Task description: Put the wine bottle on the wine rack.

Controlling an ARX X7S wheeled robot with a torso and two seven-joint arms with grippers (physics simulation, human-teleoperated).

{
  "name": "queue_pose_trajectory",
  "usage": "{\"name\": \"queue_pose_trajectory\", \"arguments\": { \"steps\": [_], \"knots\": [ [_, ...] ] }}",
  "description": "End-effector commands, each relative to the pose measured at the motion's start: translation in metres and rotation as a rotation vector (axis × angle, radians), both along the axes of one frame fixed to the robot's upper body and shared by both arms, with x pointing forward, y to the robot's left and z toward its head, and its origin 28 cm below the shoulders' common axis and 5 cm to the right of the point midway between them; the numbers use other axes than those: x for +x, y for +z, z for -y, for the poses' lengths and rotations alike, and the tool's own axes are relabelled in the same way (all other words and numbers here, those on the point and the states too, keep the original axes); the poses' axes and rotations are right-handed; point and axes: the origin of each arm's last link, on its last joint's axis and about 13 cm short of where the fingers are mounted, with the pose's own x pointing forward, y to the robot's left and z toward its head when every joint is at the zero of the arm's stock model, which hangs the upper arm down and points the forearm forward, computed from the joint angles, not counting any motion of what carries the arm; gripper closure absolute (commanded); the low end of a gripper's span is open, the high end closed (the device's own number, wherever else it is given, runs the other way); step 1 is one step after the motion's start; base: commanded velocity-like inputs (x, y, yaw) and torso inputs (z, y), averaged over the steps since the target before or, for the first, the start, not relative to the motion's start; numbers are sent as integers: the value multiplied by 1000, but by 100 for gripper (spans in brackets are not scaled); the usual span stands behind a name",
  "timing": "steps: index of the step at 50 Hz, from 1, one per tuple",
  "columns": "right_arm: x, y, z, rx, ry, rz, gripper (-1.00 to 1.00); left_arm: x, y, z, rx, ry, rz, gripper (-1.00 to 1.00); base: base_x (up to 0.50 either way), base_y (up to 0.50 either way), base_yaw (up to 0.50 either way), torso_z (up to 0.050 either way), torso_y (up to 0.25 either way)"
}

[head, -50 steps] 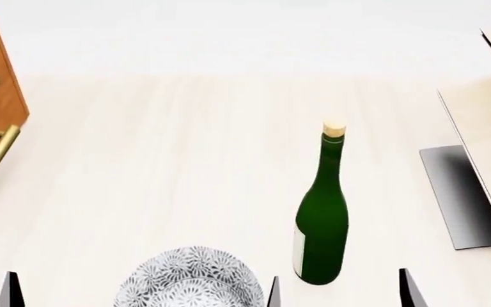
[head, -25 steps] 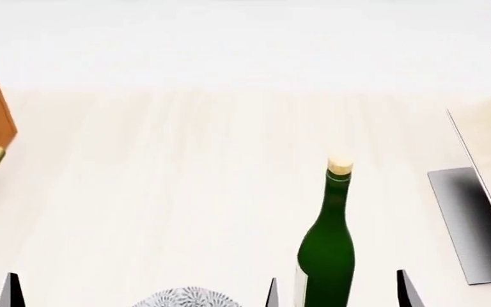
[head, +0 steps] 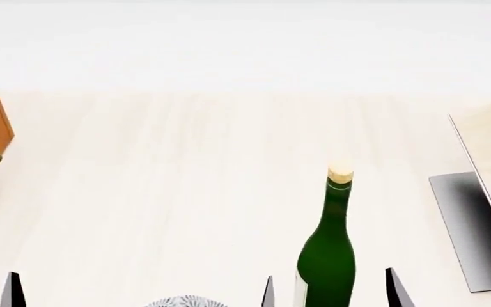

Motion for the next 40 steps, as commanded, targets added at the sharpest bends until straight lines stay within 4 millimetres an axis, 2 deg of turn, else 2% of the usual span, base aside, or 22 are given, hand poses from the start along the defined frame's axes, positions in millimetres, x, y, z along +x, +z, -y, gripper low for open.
{"name": "queue_pose_trajectory", "arguments": {
  "steps": [1,40],
  "knots": [
    [0,0,0,7,21,-14,-100,0,0,0,0,-1,0,-100,0,-98,0,0,0],
    [-1,1,1,6,31,-11,-100,0,1,0,2,-3,2,-100,0,-97,0,0,0]
  ]
}}
